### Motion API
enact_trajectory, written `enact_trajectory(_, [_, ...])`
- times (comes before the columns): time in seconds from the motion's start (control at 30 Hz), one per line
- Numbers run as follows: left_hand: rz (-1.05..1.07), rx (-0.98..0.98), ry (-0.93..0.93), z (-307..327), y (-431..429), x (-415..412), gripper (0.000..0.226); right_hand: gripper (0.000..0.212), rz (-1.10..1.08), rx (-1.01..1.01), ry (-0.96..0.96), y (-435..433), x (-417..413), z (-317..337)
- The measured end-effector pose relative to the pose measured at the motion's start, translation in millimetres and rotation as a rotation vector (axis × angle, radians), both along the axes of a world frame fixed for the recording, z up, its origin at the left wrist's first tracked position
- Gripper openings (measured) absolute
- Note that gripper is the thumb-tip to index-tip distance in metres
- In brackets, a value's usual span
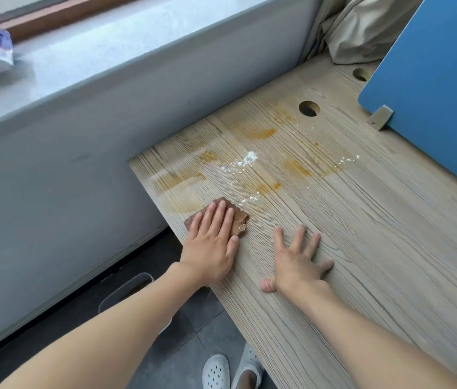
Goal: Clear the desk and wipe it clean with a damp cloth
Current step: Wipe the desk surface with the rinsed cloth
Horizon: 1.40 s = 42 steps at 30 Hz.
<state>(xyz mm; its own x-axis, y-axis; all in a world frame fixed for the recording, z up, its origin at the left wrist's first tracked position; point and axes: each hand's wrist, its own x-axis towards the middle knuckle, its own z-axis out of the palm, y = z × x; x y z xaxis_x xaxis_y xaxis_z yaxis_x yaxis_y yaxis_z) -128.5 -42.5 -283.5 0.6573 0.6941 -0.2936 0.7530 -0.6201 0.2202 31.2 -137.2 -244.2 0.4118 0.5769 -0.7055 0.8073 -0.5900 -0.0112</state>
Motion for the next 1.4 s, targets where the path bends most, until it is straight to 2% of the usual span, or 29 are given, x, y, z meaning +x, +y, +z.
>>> enact_trajectory(0.17, [-0.175, 0.0, 0.044, 3.2, -25.7, -10.3, 0.064, 0.129, 0.008, 0.028, 0.007, -2.8, 0.3, -2.8])
enact_trajectory(0.33, [-0.046, -0.018, 0.031, 1.9, 4.7, 9.9, 0.066, 0.124, 0.051, 0.061, -0.029, -3.4, 14.7, 3.8])
enact_trajectory(0.4, [-0.063, -0.022, 0.055, 2.7, 1.3, 12.3, 0.065, 0.124, 0.003, 0.088, -0.035, 1.1, 25.4, 6.0])
enact_trajectory(0.5, [-0.179, -0.021, 0.037, 5.8, -8.4, 0.1, 0.065, 0.137, -0.089, 0.056, -0.03, 3.9, 31.0, 1.1])
enact_trajectory(0.6, [-0.247, -0.04, 0.029, 3.5, 5.5, -1.8, 0.064, 0.135, -0.11, 0.025, -0.03, 6.4, 29.1, -2.7])
enact_trajectory(0.73, [-0.198, -0.024, 0.016, 5.1, 21.1, 16.4, 0.065, 0.135, -0.132, 0.012, -0.053, 11.5, 27.6, -1.8])
enact_trajectory(0.9, [-0.372, -0.039, 0.042, 6.4, 10.6, -0.3, 0.07, 0.133, -0.165, -0.004, -0.062, 14.8, 23.1, 1.5])
enact_trajectory(1.07, [-0.296, -0.039, 0.014, 9.0, 34.7, 30.7, 0.066, 0.133, -0.169, -0.018, -0.073, 16.5, 22.6, 2.0])
enact_trajectory(1.27, [-0.407, -0.042, 0.05, 5.6, 19.0, 14.1, 0.069, 0.13, -0.171, -0.011, -0.059, 16.0, 22.6, 2.4])
enact_trajectory(1.4, [-0.353, -0.023, 0.034, 5.0, 38.8, 42.0, 0.075, 0.13, -0.173, -0.013, -0.05, 15.4, 23.8, 1.9])
